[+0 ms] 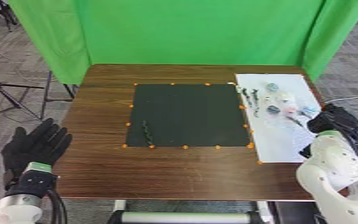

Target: Arrange flowers

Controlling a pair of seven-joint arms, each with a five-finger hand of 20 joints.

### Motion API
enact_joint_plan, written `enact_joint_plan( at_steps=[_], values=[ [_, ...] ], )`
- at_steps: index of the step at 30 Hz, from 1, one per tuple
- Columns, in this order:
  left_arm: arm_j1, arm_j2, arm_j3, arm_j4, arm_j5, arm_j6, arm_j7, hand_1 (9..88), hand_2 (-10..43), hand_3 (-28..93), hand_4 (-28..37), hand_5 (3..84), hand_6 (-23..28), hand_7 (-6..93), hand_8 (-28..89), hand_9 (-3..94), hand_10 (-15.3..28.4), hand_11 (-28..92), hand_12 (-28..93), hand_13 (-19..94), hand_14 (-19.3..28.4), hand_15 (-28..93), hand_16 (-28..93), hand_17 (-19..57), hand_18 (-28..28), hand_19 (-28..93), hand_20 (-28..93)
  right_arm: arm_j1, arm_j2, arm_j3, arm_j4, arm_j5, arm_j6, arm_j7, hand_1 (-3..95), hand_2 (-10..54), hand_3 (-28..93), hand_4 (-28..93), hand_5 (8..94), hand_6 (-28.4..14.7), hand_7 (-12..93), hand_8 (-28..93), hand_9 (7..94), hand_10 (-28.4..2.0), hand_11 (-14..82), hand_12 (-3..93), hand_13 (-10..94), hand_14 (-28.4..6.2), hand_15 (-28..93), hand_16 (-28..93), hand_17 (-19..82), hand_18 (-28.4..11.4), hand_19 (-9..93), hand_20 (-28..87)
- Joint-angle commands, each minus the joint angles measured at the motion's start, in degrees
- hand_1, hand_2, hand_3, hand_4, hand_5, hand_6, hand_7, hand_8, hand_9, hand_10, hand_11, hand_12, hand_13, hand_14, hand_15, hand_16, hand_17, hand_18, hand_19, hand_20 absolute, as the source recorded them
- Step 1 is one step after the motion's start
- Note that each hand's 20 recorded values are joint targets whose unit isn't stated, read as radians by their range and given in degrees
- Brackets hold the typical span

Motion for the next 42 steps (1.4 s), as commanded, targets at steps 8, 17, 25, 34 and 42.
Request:
enact_joint_plan(
  at_steps=[8, 17, 25, 34, 42],
  values=[
    [-0.4, -0.13, -0.83, 0.31, 3.04, 0.46, -3.16, 29.6, 15.6, 72, -28.3, 49.4, 7.8, 29.8, -13, 44.6, 16.0, 38, 15, 33, 17.2, 59, -8, -1.4, 16.7, 45, 15, 15.1, -6.5, -22.8, -2.9, -2.4, -7.1, -13.9, 51.7, -6.1, 71, -27, 75.6, -2.3, 38, 22, 87.0, -13.6, 33.4, 30.9, 88, -6.3, 53, 37, 59, -21.3, 93, 50],
    [-2.3, 0.22, 0.53, 1.76, 4.65, -0.28, -6.2, 29.6, 15.7, 71, -28.3, 49.3, 7.9, 29.8, -13, 44.5, 16.0, 38, 15, 33, 17.1, 59, -8, -1.5, 16.6, 45, 14, 21.2, -16.5, -33.9, 7.3, -6.4, -8.9, -14.4, 51.5, -6.1, 71, -26, 75.4, -2.4, 39, 22, 86.7, -13.5, 34.1, 30.9, 88, -6.2, 54, 37, 59, -21.2, 93, 51],
    [-1.4, 0.78, 0.75, 1.11, 4.3, 0.41, -5.64, 29.5, 15.5, 72, -28.3, 48.9, 8.0, 29.6, -13, 44.1, 15.9, 38, 15, 33, 17.0, 59, -8, -1.5, 16.6, 45, 14, 22.6, -20.1, -36.1, 12.9, -6.3, -9.9, -13.4, 51.3, -6.5, 71, -26, 75.6, -2.4, 39, 22, 86.8, -13.6, 34.4, 30.9, 88, -6.2, 54, 37, 60, -20.8, 93, 52],
    [-1.7, 0.49, 0.91, 1.21, 4.47, 0.33, -6.24, 31.0, 14.5, 71, -28.3, 48.6, 7.7, 30.2, -13, 44.0, 15.7, 39, 15, 33, 16.8, 59, -8, -1.5, 16.5, 45, 14, 20.7, -21.3, -33.6, 12.0, -4.6, -11.4, -12.1, 45.1, -7.7, 68, -23, 74.4, -4.2, 33, 19, 85.7, -14.8, 31.7, 28.8, 88, -6.6, 54, 36, 61, -19.7, 93, 52],
    [-0.9, 0.09, 0.34, 1.18, 4.21, 0.27, -5.82, 31.1, 13.9, 71, -28.3, 48.6, 7.7, 30.2, -13, 43.9, 15.7, 39, 15, 33, 16.7, 59, -8, -1.5, 16.5, 45, 14, 18.9, -20.3, -31.4, 8.3, -3.2, -11.1, -12.0, 36.4, -6.9, 70, -20, 73.1, -5.8, 27, -7, 86.8, -15.7, 28.2, 26.6, 90, -6.3, 51, 36, 64, -17.0, 93, 51]
  ],
)
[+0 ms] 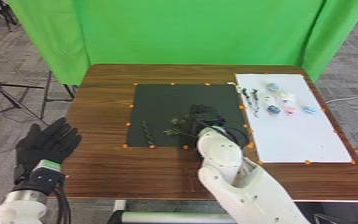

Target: Arrange flowers

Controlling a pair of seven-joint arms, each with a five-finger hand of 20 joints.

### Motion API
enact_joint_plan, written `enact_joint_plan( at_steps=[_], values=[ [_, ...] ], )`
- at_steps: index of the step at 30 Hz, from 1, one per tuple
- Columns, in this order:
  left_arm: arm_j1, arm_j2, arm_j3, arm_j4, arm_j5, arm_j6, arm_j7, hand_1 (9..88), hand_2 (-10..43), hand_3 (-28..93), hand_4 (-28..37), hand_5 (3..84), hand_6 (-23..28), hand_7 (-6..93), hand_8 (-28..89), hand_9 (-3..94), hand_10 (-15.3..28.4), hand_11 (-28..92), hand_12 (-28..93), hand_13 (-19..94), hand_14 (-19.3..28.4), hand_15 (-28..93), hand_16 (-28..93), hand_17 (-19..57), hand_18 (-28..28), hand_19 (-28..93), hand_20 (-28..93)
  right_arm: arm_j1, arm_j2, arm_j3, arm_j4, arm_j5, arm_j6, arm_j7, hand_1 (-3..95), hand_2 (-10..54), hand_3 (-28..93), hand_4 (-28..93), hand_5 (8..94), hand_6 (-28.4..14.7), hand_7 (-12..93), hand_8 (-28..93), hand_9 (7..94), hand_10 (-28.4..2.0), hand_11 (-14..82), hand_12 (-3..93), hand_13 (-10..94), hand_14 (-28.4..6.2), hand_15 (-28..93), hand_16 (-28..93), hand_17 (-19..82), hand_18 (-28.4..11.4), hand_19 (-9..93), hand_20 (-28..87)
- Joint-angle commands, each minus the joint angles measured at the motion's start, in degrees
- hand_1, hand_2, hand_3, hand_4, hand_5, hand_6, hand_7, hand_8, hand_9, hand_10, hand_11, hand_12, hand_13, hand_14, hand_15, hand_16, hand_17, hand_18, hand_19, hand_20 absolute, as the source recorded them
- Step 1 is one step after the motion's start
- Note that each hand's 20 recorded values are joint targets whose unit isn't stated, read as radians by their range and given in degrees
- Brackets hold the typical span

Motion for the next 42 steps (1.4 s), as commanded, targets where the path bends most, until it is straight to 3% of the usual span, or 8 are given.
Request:
enact_joint_plan(
  at_steps=[1, 3, 5, 11, 17, 20, 29, 42],
  values=[
    [1.4, -0.73, -0.74, -0.07, 0.15, 0.08, -0.17, 31.1, 13.9, 71, -28.3, 48.6, 7.7, 30.2, -13, 43.9, 15.7, 39, 15, 33, 16.7, 59, -8, -1.5, 16.5, 45, 14, -2.4, 0.7, 2.3, -4.1, -0.1, -1.3, 0.0, 35.7, -6.3, 69, -20, 72.4, -6.1, 25, -7, 86.4, -16.1, 27.7, 26.5, 90, -6.7, 51, 36, 64, -17.6, 93, 51],
    [1.4, -1.41, -0.64, 0.02, 1.19, 2.49, -0.69, 31.2, 13.9, 71, -28.3, 48.2, 7.6, 30.2, -13, 43.9, 15.7, 39, 15, 33, 16.7, 59, -8, -1.5, 16.5, 45, 14, -3.5, 1.0, 2.8, -5.5, -1.6, -1.9, -1.0, 34.7, -5.6, 68, -20, 69.8, -6.9, 22, -7, 83.4, -16.6, 28.4, 26.7, 87, -8.3, 52, 36, 58, -20.7, 93, 49],
    [1.9, -1.76, -0.8, -0.06, -0.26, 1.04, 0.14, 31.2, 13.8, 71, -28.3, 47.4, 7.6, 30.5, -13, 43.8, 15.6, 39, 15, 33, 16.7, 59, -8, -1.5, 16.5, 45, 14, -4.3, 1.4, 3.1, -6.8, -1.9, -1.1, -1.4, 33.4, -5.7, 68, -19, 67.5, -7.5, 19, -8, 81.0, -16.8, 29.2, 26.6, 84, -8.9, 53, 36, 56, -21.8, 93, 48],
    [1.9, -1.95, -1.18, -0.05, 0.78, 0.91, -0.84, 31.3, 13.7, 71, -28.3, 46.8, 7.8, 30.8, -14, 43.4, 15.5, 39, 15, 33, 16.6, 59, -8, -1.5, 16.5, 45, 14, -5.7, 3.1, 3.7, -8.2, -4.7, -5.8, -3.1, 34.4, -9.4, 66, -24, 62.5, -9.3, 16, -6, 74.3, -18.7, 28.0, 24.9, 77, -10.2, 57, 33, 54, -22.6, 93, 48],
    [0.8, -2.2, -0.93, 0.4, 1.5, 0.48, -2.61, 31.7, 13.1, 72, -28.3, 46.6, 7.8, 30.9, -14, 43.3, 15.5, 39, 15, 33, 16.5, 60, -8, -1.6, 16.4, 45, 14, -6.5, 3.0, 2.0, -6.5, -9.2, -8.5, -3.8, 56.8, -9.5, 18, -21, 63.6, -9.3, 20, -5, 72.1, -18.1, 33.0, 27.2, 76, -9.5, 59, 34, 54, -22.2, 93, 52],
    [1.0, -2.34, -1.24, 0.34, 1.54, 0.77, -2.78, 31.8, 13.0, 71, -28.3, 46.7, 7.9, 30.8, -14, 43.2, 15.5, 39, 15, 32, 16.4, 60, -8, -1.6, 16.4, 45, 14, -6.9, 2.5, 1.9, -5.8, -10.0, -9.6, -4.0, 55.7, -9.5, 14, -18, 64.0, -9.1, 22, -5, 72.1, -18.4, 34.9, 28.3, 75, -9.7, 60, 35, 55, -21.7, 93, 53],
    [0.3, -2.51, -0.85, 0.59, 1.18, 0.33, -3.6, 31.9, 12.6, 71, -28.3, 46.9, 8.0, 30.8, -14, 42.9, 15.5, 40, 15, 32, 16.5, 59, -8, -1.5, 16.4, 45, 14, -6.9, 0.4, 1.9, -4.7, -1.3, -8.9, -2.6, 34.9, -2.4, 59, -26, 76.1, -4.2, 39, -7, 81.3, -17.0, 39.1, 31.6, 81, -11.0, 61, 35, 55, -22.9, 93, 50],
    [0.2, -2.39, -0.79, 0.76, -0.11, -0.09, -4.25, 31.0, 13.3, 71, -28.3, 47.1, 8.1, 30.4, -14, 42.9, 15.6, 40, 15, 32, 16.5, 59, -8, -1.5, 16.5, 45, 14, -8.4, -1.8, -0.1, -4.3, -6.1, -9.2, -5.1, 37.5, -1.6, 68, -25, 79.3, -3.4, 42, -7, 84.5, -16.0, 39.2, 32.4, 83, -11.2, 61, 35, 53, -24.9, 93, 47]
  ],
)
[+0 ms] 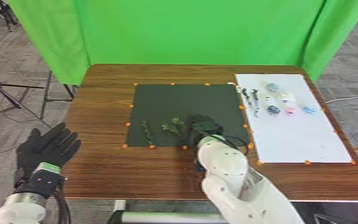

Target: Arrange flowers

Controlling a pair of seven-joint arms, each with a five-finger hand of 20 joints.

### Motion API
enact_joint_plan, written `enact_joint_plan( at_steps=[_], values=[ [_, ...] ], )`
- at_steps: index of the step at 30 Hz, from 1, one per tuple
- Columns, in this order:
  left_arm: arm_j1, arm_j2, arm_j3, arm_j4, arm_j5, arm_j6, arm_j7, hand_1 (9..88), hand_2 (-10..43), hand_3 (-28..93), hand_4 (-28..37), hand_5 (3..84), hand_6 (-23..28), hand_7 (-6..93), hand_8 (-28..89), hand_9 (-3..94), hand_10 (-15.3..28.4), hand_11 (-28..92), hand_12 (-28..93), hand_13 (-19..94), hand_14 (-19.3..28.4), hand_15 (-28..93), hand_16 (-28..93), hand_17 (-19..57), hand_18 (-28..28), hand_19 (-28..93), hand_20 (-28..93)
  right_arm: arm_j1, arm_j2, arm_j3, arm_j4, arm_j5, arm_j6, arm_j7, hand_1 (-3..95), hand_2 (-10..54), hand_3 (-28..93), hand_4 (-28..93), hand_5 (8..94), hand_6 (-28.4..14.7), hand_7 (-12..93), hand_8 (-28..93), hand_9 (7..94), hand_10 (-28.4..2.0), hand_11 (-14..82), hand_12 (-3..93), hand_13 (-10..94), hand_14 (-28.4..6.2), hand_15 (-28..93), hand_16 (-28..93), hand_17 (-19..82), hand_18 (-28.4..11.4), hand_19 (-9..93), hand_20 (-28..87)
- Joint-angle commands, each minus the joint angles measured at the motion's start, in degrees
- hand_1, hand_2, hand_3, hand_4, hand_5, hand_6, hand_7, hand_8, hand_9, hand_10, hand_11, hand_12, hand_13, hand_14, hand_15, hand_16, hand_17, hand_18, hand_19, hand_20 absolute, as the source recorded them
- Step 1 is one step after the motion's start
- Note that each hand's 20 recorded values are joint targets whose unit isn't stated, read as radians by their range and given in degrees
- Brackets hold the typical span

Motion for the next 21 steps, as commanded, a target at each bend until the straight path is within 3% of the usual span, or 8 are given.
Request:
enact_joint_plan(
  at_steps=[1, 3, 9, 14, 15, 21],
  values=[
    [0.0, -0.38, 0.15, 0.24, -0.36, -0.77, -1.31, 31.0, 13.3, 71, -28.3, 47.1, 8.1, 30.3, -14, 42.8, 15.6, 40, 15, 32, 16.5, 59, -8, -1.6, 16.5, 45, 14, -2.5, -1.8, -2.1, 2.0, -3.9, -1.5, -1.0, 38.1, -1.4, 68, -25, 79.7, -3.2, 42, -7, 85.0, -15.9, 39.3, 32.4, 84, -11.1, 61, 35, 53, -24.8, 93, 47],
    [0.1, -0.59, 0.1, 0.16, -0.34, -0.83, -1.51, 31.0, 13.3, 71, -28.3, 47.1, 8.1, 30.3, -13, 42.8, 15.6, 39, 15, 32, 16.5, 59, -8, -1.6, 16.5, 45, 14, -2.8, -1.6, -2.2, 1.7, -5.2, -1.3, -1.3, 39.0, -1.0, 68, -25, 80.1, -3.0, 43, -7, 85.5, -15.8, 39.4, 32.6, 84, -10.8, 61, 35, 54, -24.7, 93, 48],
    [1.1, -0.51, -0.26, -0.09, -0.69, -0.99, -0.17, 30.9, 13.4, 71, -28.3, 47.1, 8.1, 30.2, -13, 42.8, 15.7, 39, 15, 32, 16.7, 59, -8, -1.6, 16.5, 45, 14, -1.9, -0.5, -1.6, 0.6, -4.2, -1.5, -0.1, 33.1, -2.9, 67, -23, 77.0, -3.9, 44, -8, 83.2, -16.0, 39.2, 33.2, 83, -9.8, 61, 36, 54, -24.4, 93, 48],
    [2.2, -0.48, -0.44, -0.45, -1.31, -1.08, 0.75, 30.4, 13.4, 71, -28.3, 47.1, 8.2, 30.1, -13, 42.7, 15.7, 39, 15, 32, 16.7, 59, -8, -1.6, 16.5, 45, 14, -1.0, 1.6, 0.7, -4.6, 0.8, -3.0, 1.3, 26.5, 0.0, 63, -21, 76.3, -5.9, 32, -7, 82.7, -18.1, 28.8, 27.2, 83, -9.6, 55, 35, 53, -24.6, 93, 46],
    [2.3, -0.34, -0.31, -0.51, -1.72, -1.01, 1.45, 30.1, 13.4, 71, -28.3, 47.1, 8.2, 30.0, -13, 42.7, 15.7, 39, 15, 32, 16.6, 59, -8, -1.6, 16.5, 45, 14, -0.8, 1.8, 1.6, -5.9, 3.3, -3.6, 1.9, 25.2, 1.3, 62, -20, 76.5, -6.4, 28, -7, 82.3, -18.9, 25.9, 25.8, 82, -10.1, 53, 34, 52, -24.9, 93, 45],
    [2.3, -0.38, -0.62, -0.58, -1.59, -1.42, 1.21, 29.3, 13.6, 71, -28.3, 47.0, 8.2, 29.8, -13, 42.7, 15.7, 39, 15, 32, 16.7, 59, -8, -1.7, 16.5, 45, 14, -0.5, 5.1, 5.1, -10.1, 1.9, -1.0, 3.3, 22.4, 3.6, 60, -19, 75.7, -8.3, 19, -6, 80.2, -20.7, 21.5, 23.9, 79, -13.1, 50, 31, 47, -26.6, 93, 38]
  ],
)
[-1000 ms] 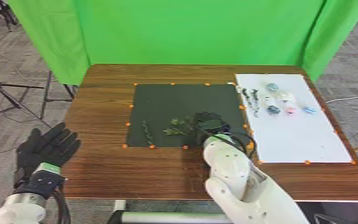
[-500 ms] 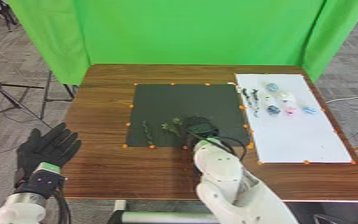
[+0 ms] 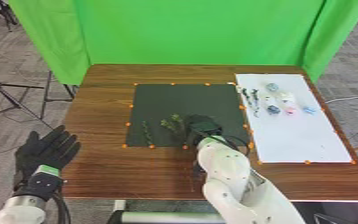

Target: Arrange flowers

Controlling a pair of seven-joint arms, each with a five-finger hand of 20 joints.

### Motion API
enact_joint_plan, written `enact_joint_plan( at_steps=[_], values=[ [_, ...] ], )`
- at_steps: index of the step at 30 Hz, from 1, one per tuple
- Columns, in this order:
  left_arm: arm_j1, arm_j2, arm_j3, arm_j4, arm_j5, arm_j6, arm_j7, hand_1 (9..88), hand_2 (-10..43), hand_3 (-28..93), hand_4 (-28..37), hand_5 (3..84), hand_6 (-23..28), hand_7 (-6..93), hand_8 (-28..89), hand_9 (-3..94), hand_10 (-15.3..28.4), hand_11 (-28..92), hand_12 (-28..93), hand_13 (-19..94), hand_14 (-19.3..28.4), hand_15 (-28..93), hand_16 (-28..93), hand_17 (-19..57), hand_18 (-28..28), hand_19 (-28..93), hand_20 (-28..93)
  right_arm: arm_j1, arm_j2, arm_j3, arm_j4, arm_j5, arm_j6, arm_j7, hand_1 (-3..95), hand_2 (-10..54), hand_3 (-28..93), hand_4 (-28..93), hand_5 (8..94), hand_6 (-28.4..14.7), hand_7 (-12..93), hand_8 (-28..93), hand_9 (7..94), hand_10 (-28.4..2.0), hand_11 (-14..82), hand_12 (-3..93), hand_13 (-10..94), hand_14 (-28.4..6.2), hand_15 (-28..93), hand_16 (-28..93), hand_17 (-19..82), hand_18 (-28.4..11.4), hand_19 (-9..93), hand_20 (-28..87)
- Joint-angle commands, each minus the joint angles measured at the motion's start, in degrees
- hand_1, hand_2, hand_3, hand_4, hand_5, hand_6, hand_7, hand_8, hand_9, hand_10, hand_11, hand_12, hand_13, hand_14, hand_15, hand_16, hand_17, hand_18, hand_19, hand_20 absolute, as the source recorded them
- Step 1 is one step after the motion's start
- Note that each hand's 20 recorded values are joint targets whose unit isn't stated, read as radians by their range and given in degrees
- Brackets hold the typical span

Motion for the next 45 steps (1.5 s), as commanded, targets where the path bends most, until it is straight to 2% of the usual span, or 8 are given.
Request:
enact_joint_plan(
  at_steps=[1, 5, 10, 17, 25, 39, 42, 45],
  values=[
    [0.9, -0.3, -0.55, -0.45, -0.38, -1.15, 0.31, 29.3, 13.6, 71, -28.3, 47.0, 8.2, 29.8, -13, 42.6, 15.7, 39, 15, 32, 16.7, 59, -8, -1.7, 16.5, 45, 14, 0.4, 4.9, 5.2, -5.6, -1.1, 2.3, 3.0, 22.1, 3.5, 60, -19, 75.7, -8.4, 18, -6, 80.1, -20.8, 21.3, 23.9, 79, -13.1, 50, 31, 47, -26.7, 93, 38],
    [1.1, -0.17, -0.54, -0.59, -0.49, -0.87, 0.68, 29.2, 13.7, 71, -28.3, 47.0, 8.2, 29.7, -13, 42.5, 15.7, 39, 15, 32, 16.6, 59, -8, -1.8, 16.5, 45, 14, 1.8, 7.7, 8.3, -1.8, -4.5, 9.9, 4.7, 21.7, 2.0, 60, -19, 74.7, -8.8, 17, -6, 78.9, -21.1, 20.5, 23.6, 77, -13.4, 50, 31, 47, -26.8, 93, 38],
    [1.0, -0.16, -0.22, -0.54, -0.57, -0.98, 0.96, 29.1, 13.7, 71, -28.3, 46.9, 8.1, 29.7, -13, 42.5, 15.7, 39, 15, 32, 16.7, 59, -8, -1.8, 16.5, 45, 14, 5.7, 11.3, 10.4, 4.0, -4.3, 12.6, 7.3, 24.6, -3.2, 63, -20, 62.9, -13.6, 10, -7, 65.9, -24.4, 15.2, 19.5, 70, -15.1, 54, 29, 46, -26.7, 93, 40],
    [1.2, 0.28, 0.06, -1.05, -1.21, -0.05, 1.71, 29.3, 14.0, 71, -28.3, 47.0, 8.1, 29.7, -13, 42.5, 15.8, 39, 15, 32, 16.7, 59, -8, -1.8, 16.5, 45, 14, 13.4, 12.3, 8.6, 12.8, -0.5, 7.4, 8.7, 28.8, -7.9, 65, -22, 61.6, -16.5, 6, -7, 62.1, -25.3, 12.4, 17.2, 68, -15.0, 55, 27, 46, -26.7, 93, 40],
    [0.6, 0.14, 0.65, -0.82, -0.64, -0.48, 1.75, 29.5, 14.3, 71, -28.3, 47.0, 8.2, 29.7, -13, 42.5, 15.7, 39, 15, 32, 16.6, 59, -8, -1.8, 16.5, 45, 14, 19.4, 11.0, 5.2, 22.1, 2.4, 3.7, 8.9, 31.2, -9.5, 65, -25, 61.2, -16.6, 6, -7, 61.9, -24.7, 12.5, 17.0, 68, -14.3, 56, 26, 46, -26.4, 93, 41],
    [1.1, 0.15, 0.91, -1.02, -0.87, -0.59, 1.83, 29.7, 14.5, 71, -28.3, 47.1, 8.2, 29.7, -13, 42.7, 15.7, 39, 15, 32, 16.7, 59, -8, -1.8, 16.5, 45, 14, 18.3, 8.7, 6.2, 28.0, 5.9, -1.8, 10.6, 34.7, -9.5, 65, -28, 62.6, -14.4, 7, -7, 64.2, -22.8, 14.0, 17.3, 69, -13.4, 56, 27, 45, -26.0, 93, 41],
    [0.6, -0.38, 0.93, -0.93, -0.25, -0.66, 0.95, 29.7, 14.5, 71, -28.3, 47.1, 8.2, 29.6, -13, 42.7, 15.8, 39, 15, 32, 16.6, 59, -8, -1.8, 16.5, 45, 14, 17.9, 8.5, 5.8, 28.7, 5.4, -0.9, 10.1, 36.9, -9.5, 65, -28, 63.0, -13.6, 8, -7, 64.9, -22.3, 14.5, 17.4, 69, -13.2, 56, 27, 45, -25.8, 93, 41],
    [0.7, -0.51, 0.81, -0.94, -0.05, -0.63, 0.77, 29.8, 14.5, 71, -28.3, 47.2, 8.1, 29.7, -13, 42.7, 15.8, 39, 15, 32, 16.6, 59, -8, -1.8, 16.5, 45, 14, 17.7, 8.6, 5.0, 29.1, 4.7, 0.5, 9.1, 41.0, -7.9, 68, -28, 67.3, -9.6, 13, -8, 70.0, -19.5, 16.6, 17.9, 72, -11.7, 55, 27, 45, -25.4, 93, 41]
  ],
)
